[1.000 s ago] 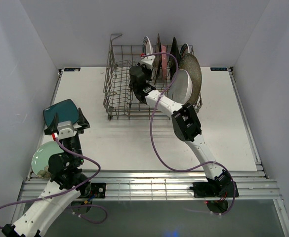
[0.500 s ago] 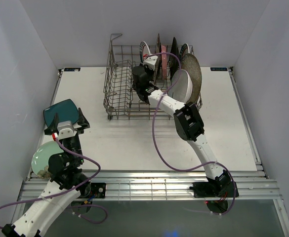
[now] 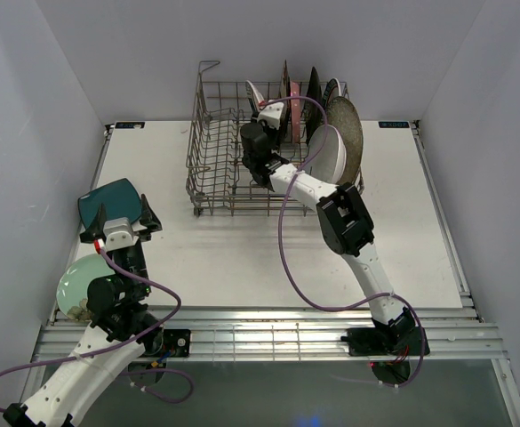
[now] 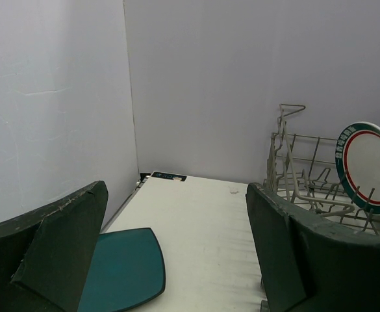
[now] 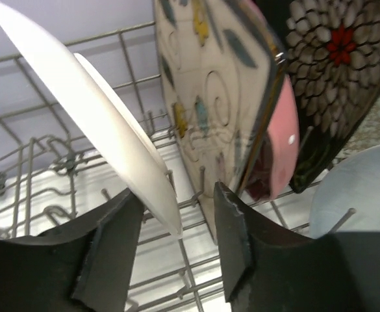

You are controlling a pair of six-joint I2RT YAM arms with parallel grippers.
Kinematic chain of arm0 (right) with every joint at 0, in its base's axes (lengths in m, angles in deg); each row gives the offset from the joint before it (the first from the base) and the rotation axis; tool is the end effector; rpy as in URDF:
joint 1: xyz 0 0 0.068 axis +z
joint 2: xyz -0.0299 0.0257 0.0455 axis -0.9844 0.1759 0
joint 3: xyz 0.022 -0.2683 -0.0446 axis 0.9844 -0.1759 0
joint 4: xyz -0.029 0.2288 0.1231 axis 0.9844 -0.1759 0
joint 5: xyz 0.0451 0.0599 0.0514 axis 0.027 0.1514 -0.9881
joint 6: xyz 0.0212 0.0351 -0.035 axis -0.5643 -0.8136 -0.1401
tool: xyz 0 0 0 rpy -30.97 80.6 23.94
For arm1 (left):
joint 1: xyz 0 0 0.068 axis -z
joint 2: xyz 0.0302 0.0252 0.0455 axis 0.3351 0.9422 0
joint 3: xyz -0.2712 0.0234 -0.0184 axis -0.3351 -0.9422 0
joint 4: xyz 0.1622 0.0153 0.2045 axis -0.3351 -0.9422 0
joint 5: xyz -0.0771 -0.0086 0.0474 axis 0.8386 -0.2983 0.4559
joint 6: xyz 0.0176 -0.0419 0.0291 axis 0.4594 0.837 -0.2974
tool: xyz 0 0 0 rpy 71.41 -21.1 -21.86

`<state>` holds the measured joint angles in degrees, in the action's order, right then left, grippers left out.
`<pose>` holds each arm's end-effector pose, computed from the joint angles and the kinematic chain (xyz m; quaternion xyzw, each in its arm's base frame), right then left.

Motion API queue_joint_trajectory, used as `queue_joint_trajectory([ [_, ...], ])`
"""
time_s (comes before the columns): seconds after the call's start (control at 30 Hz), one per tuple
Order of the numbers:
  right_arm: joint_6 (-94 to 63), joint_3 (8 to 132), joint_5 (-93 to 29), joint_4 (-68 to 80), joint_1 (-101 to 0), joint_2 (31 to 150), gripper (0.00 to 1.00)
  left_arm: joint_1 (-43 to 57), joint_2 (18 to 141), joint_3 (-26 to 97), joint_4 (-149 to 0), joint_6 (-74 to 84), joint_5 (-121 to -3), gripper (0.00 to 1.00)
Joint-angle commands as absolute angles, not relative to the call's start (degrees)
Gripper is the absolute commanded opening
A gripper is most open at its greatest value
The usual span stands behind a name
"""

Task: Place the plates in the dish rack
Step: Insert the plate into the dish rack.

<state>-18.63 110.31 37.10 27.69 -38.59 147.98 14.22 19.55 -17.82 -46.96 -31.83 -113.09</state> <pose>0.4396 0.3443 0.2504 0.1795 0.6874 -0.0680 0.7004 0.0893 -0.0309 0.3114 -0.0568 0.5454 0.1140 0.8284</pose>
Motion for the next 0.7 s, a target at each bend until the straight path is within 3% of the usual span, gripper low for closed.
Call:
queue_joint_trajectory([
  [0.0,-18.5,108.5,33.3,28.9,-38.5,145.3,0.55,13.8,19.8,-16.2,-47.4,-31.9,-112.6,0.98],
  [0.1,-16.7,109.0,27.9,26.2,-38.5,143.6,0.66,13.8,19.8,-16.2,-47.4,-31.7,-112.5,0.98],
  [0.27,-14.6,107.1,24.3,25.9,-38.5,140.9,0.73,13.8,19.7,-16.2,-47.4,-31.7,-112.5,0.98],
  [0.67,-8.8,113.4,15.9,18.4,-40.8,139.4,0.82,13.8,19.9,-16.3,-47.4,-31.9,-112.6,0.98],
])
